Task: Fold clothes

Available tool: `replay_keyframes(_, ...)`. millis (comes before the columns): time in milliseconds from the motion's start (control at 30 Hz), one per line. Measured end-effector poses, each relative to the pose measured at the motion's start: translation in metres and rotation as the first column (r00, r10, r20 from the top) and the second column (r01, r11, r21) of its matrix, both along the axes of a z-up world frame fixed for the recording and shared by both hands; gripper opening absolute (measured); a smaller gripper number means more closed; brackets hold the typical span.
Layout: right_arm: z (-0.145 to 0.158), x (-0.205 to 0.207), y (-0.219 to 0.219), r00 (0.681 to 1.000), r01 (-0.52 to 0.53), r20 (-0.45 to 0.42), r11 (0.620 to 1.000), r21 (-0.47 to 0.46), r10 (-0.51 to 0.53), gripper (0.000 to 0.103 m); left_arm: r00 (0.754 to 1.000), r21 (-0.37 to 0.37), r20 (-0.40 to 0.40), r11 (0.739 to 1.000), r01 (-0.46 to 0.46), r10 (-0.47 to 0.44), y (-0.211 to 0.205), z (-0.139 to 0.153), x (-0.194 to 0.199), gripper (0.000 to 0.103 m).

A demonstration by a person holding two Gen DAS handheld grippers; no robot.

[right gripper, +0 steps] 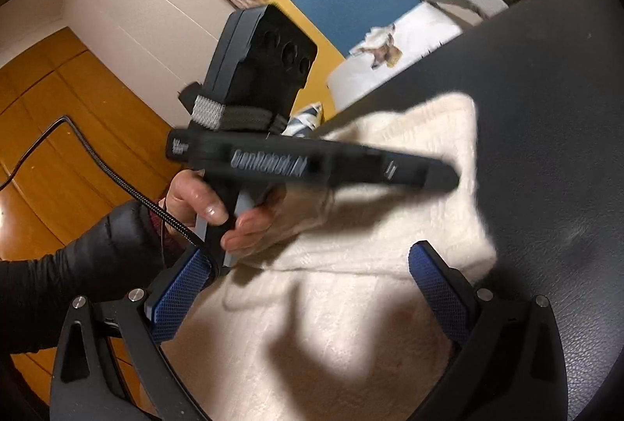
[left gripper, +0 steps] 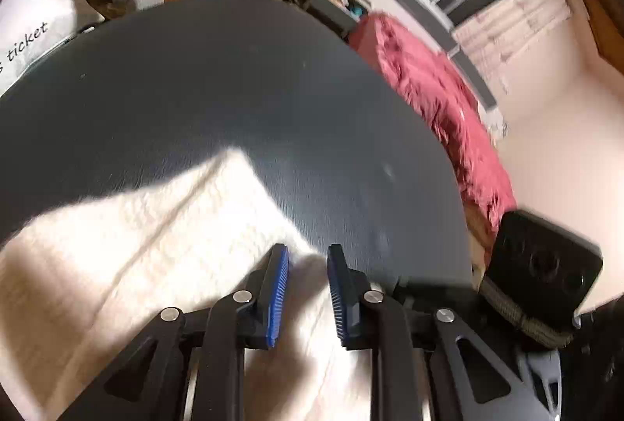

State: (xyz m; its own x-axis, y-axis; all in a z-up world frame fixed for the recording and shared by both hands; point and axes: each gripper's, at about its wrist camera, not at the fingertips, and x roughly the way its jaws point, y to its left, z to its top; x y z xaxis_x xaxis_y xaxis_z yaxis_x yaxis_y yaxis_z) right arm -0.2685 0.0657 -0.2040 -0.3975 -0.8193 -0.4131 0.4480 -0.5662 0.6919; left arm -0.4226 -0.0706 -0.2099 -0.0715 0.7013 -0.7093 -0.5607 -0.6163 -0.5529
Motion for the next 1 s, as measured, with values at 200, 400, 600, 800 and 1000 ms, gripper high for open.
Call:
replay_keyframes(200,-0.006,-0.006,-0.001,0.999,-0.014,0.030,1.000,-0.013,0.014,0.103,0.997,0.081,-0.008,0.993,-0.081,0.082,-0.016,0.005,0.001,0.021)
replay_keyframes(400,0.004,0.002,0.000,0.999,-0.042,0.006,0.999,0.012,0.042,0.103,0.940,0.162,-0.066,0.933,-0.321,0.335,-0.116,0.038,0.033,0.024)
replay_keyframes(600,0.049,0.004,-0.048,0.967,-0.174,-0.155,0.968,0.180,0.203,0.103,0.834,0.075,-0.049,0.835,-0.546,0.550,-0.200,0.017,0.069,0.025)
replay_keyframes(800,0.075,0.026,-0.087,0.892,-0.360,-0.179,0.892,0.273,0.414,0.103,0.822,-0.043,-0.169,0.830,-0.557,0.543,-0.205,0.026,0.076,0.025)
replay_keyframes(1000,0.098,0.042,-0.067,0.844,-0.460,-0.189,0.858,0.227,0.502,0.103,0.728,-0.068,-0.324,0.753,-0.655,0.604,-0.247,0.049,0.110,0.025)
